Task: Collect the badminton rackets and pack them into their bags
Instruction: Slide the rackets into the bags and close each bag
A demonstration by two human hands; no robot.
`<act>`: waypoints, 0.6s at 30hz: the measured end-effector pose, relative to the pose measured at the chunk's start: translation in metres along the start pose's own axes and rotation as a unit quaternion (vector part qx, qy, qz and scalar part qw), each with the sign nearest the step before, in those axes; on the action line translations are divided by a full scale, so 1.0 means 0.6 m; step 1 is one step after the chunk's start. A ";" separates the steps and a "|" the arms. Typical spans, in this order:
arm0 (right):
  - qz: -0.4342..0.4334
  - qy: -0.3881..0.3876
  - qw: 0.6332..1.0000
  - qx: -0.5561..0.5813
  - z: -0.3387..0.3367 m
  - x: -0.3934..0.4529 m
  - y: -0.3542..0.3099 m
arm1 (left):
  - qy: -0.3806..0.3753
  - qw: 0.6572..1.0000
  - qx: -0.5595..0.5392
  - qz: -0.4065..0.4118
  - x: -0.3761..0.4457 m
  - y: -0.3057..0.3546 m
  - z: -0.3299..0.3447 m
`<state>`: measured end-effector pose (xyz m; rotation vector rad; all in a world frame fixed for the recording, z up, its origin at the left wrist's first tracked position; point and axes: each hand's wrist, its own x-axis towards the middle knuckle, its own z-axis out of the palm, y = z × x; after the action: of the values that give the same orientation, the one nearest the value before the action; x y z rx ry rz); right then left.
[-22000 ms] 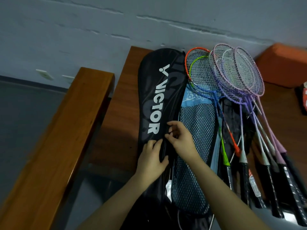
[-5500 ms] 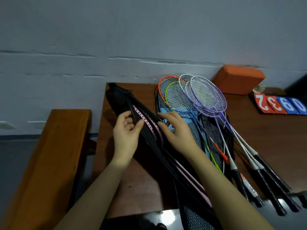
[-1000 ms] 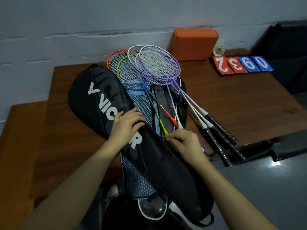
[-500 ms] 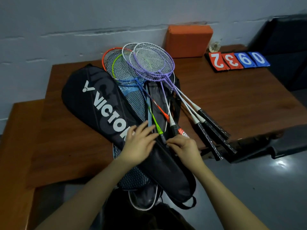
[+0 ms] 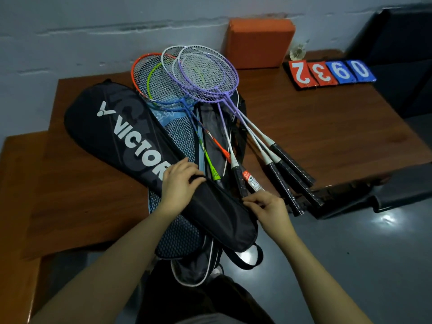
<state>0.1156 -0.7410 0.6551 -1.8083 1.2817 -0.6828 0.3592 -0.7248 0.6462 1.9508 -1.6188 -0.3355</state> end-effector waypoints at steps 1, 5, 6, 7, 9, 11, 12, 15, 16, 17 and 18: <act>0.016 0.005 1.000 0.012 -0.005 -0.005 0.004 | 0.005 1.000 0.013 -0.004 0.006 0.000 0.000; 0.045 0.019 0.998 0.047 -0.009 -0.013 0.003 | -0.007 0.997 0.066 -0.039 0.015 0.017 -0.003; 0.042 0.022 0.998 0.048 -0.008 -0.012 0.000 | -0.016 0.997 0.073 -0.027 0.011 0.026 -0.004; 0.039 0.025 0.998 0.047 -0.008 -0.011 -0.002 | -0.032 0.996 0.081 0.011 0.003 0.037 -0.002; 0.028 0.028 0.998 0.041 -0.009 -0.009 -0.007 | -0.074 0.984 0.098 0.127 -0.025 0.062 0.009; 0.015 0.022 0.999 0.027 -0.011 -0.010 -0.012 | -0.094 0.980 0.086 0.153 -0.049 0.082 0.018; 0.004 0.016 1.000 0.016 -0.013 -0.012 -0.012 | -0.089 0.985 0.069 0.130 -0.053 0.087 0.020; -0.036 0.005 0.999 -0.031 -0.018 -0.021 -0.008 | -0.057 0.992 0.055 0.101 -0.049 0.089 0.025; -0.037 0.010 0.999 -0.037 -0.020 -0.025 -0.004 | -0.050 0.992 0.058 0.103 -0.048 0.089 0.029; -0.032 0.017 0.999 -0.038 -0.022 -0.030 0.002 | -0.044 0.992 0.058 0.101 -0.047 0.090 0.032; -0.023 0.025 0.999 -0.039 -0.025 -0.035 0.007 | -0.037 0.993 0.059 0.099 -0.046 0.093 0.036</act>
<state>0.0944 -0.7263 0.6599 -1.9010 1.3184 -0.7155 0.2959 -0.7097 0.6563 1.8610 -1.9003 -0.2396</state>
